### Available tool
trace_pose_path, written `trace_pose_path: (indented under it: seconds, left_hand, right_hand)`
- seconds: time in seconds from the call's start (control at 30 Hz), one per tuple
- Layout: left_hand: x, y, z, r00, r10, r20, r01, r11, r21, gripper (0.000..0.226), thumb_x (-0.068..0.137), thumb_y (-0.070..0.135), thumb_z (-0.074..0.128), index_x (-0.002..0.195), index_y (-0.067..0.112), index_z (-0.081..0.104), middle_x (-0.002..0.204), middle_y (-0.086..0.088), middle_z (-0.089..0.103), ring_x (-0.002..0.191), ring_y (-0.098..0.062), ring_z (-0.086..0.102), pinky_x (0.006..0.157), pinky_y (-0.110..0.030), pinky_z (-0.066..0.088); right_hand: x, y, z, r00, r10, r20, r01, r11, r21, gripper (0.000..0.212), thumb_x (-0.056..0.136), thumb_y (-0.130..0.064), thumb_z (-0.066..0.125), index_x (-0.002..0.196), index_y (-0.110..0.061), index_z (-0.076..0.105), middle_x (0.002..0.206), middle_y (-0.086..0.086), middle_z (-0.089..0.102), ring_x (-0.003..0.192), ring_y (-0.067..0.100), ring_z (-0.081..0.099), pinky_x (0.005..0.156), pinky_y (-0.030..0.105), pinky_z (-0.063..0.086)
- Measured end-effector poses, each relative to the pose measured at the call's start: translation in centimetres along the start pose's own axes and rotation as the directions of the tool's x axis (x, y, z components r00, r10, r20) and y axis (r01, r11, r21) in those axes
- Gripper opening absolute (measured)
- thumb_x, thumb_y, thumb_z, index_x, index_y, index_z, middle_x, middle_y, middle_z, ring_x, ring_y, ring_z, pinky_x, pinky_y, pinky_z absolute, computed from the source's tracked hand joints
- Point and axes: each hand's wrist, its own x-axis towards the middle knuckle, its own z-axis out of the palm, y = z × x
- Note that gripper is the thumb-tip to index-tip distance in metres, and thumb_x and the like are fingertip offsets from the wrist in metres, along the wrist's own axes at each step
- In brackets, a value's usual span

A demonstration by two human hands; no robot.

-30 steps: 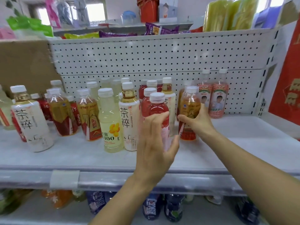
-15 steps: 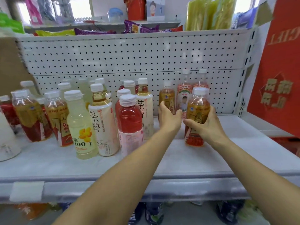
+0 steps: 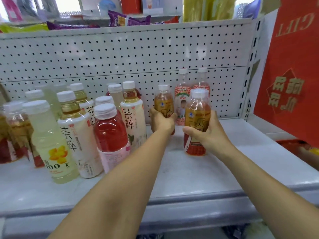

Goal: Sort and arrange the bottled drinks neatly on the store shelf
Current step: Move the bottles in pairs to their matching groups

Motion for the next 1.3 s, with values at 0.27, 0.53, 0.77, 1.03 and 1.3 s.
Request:
trace_pose_path:
  seconds: [0.27, 0.53, 0.77, 1.03, 1.3]
  left_hand:
    - [-6.2, -1.1, -2.7, 0.985, 0.12, 0.127, -0.115, 0.992, -0.046, 0.072, 0.068, 0.045, 0.077, 0.123, 0.031, 0.033, 0.127, 0.001, 0.054, 0.119, -0.026, 0.053, 0.104, -0.053, 0.045]
    - [-11.3, -0.3, -6.5, 0.957, 0.2, 0.212, -0.183, 0.978, -0.095, 0.069, 0.06, 0.058, 0.074, 0.119, 0.039, 0.043, 0.109, 0.009, 0.063, 0.105, -0.015, 0.061, 0.094, -0.044, 0.052]
    - [-15.4, 1.3, -11.5, 0.925, 0.232, 0.302, -0.182, 0.966, -0.184, 0.059, 0.078, 0.05, 0.077, 0.121, 0.034, 0.039, 0.116, 0.01, 0.059, 0.104, -0.003, 0.057, 0.079, -0.022, 0.043]
    - [-20.2, 0.3, -20.6, 0.929, 0.21, 0.304, -0.138, 0.961, -0.241, 0.06, 0.079, 0.044, 0.078, 0.125, 0.035, 0.039, 0.11, 0.016, 0.061, 0.101, 0.001, 0.061, 0.078, -0.022, 0.049]
    - [-23.2, -3.8, -32.2, 0.959, 0.152, 0.237, -0.104, 0.974, -0.204, 0.069, 0.077, 0.045, 0.079, 0.132, 0.03, 0.041, 0.115, 0.013, 0.063, 0.105, -0.003, 0.063, 0.088, -0.03, 0.052]
  right_hand:
    - [-2.2, -0.4, -0.5, 0.999, -0.007, -0.054, 0.007, 1.0, 0.011, 0.07, 0.075, -0.044, 0.08, 0.127, -0.034, 0.034, 0.111, -0.021, 0.058, 0.101, -0.005, 0.058, 0.083, 0.019, 0.045]
    - [-5.1, -1.8, -1.1, 0.986, -0.04, -0.159, 0.048, 0.998, 0.046, 0.066, 0.077, -0.043, 0.079, 0.128, -0.028, 0.041, 0.107, -0.018, 0.062, 0.097, -0.005, 0.06, 0.077, 0.017, 0.045]
    - [-8.4, -5.0, -0.7, 0.977, -0.063, -0.204, 0.081, 0.993, 0.081, 0.064, 0.075, -0.042, 0.08, 0.129, -0.026, 0.048, 0.109, -0.01, 0.065, 0.093, -0.002, 0.064, 0.073, 0.017, 0.048]
    - [-14.7, -9.5, 3.3, 0.988, -0.075, -0.138, 0.089, 0.991, 0.095, 0.053, 0.08, -0.04, 0.076, 0.123, -0.027, 0.048, 0.104, -0.012, 0.064, 0.085, -0.006, 0.064, 0.063, 0.012, 0.048]
    - [-22.0, -14.5, 12.0, 0.994, -0.096, -0.044, 0.1, 0.988, 0.116, 0.048, 0.08, -0.038, 0.077, 0.119, -0.028, 0.05, 0.102, -0.013, 0.066, 0.082, -0.01, 0.064, 0.061, 0.009, 0.049]
